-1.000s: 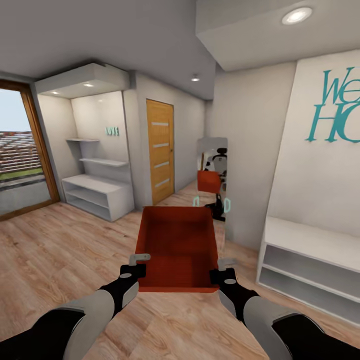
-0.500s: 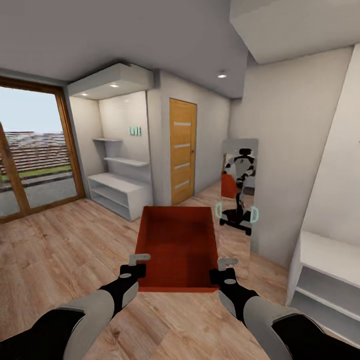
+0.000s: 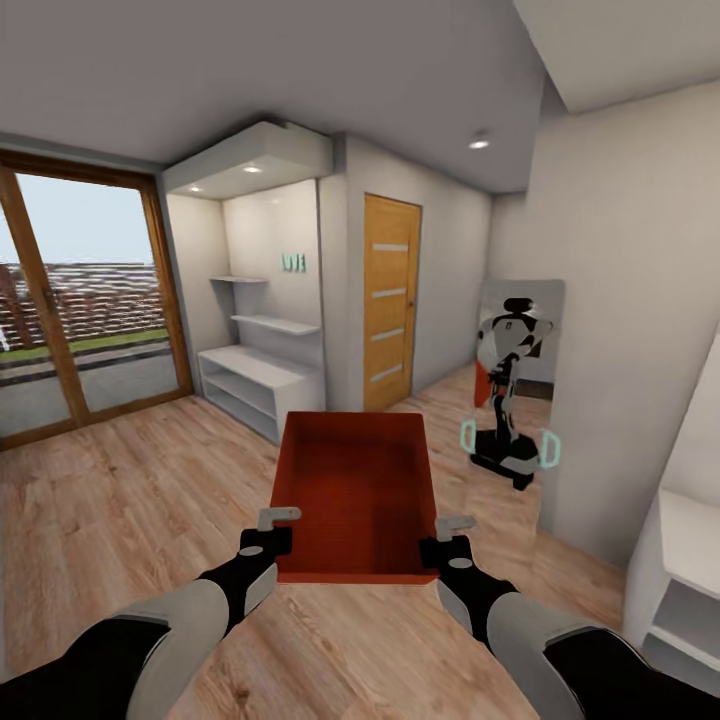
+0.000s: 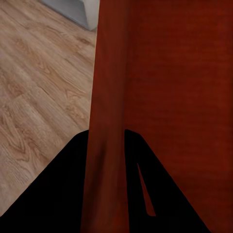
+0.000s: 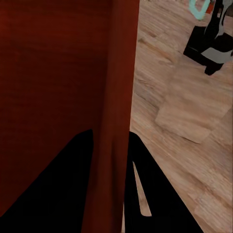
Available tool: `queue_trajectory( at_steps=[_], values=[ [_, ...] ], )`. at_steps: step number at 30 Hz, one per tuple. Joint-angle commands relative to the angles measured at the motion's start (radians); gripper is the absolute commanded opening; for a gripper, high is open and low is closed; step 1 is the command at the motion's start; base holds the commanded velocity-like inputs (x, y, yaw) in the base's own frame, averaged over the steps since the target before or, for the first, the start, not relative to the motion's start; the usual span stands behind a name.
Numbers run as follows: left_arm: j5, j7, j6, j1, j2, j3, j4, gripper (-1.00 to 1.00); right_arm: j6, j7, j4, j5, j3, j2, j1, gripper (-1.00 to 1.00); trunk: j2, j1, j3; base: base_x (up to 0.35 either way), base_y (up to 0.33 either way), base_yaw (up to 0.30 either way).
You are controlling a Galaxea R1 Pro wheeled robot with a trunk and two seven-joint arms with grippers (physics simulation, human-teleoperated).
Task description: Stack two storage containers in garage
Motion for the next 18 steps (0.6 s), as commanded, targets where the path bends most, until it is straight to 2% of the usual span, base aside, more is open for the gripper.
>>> queue_trajectory(
  at_steps=[1, 18],
  values=[
    [0.000, 0.018, -0.018, -0.002, 0.000, 0.029, -0.004, -1.00, -0.006, -0.007, 0.006, -0.024, -0.002, 0.002, -0.001, -1.00, -0.001, 0.001, -0.001, 0.322, 0.000, 0.002],
    [0.000, 0.018, -0.018, -0.002, 0.000, 0.029, -0.004, -1.00, -0.005, -0.007, 0.006, -0.023, -0.002, 0.002, -0.001, -1.00, -0.001, 0.001, -0.001, 0.323, 0.000, 0.000]
  ],
)
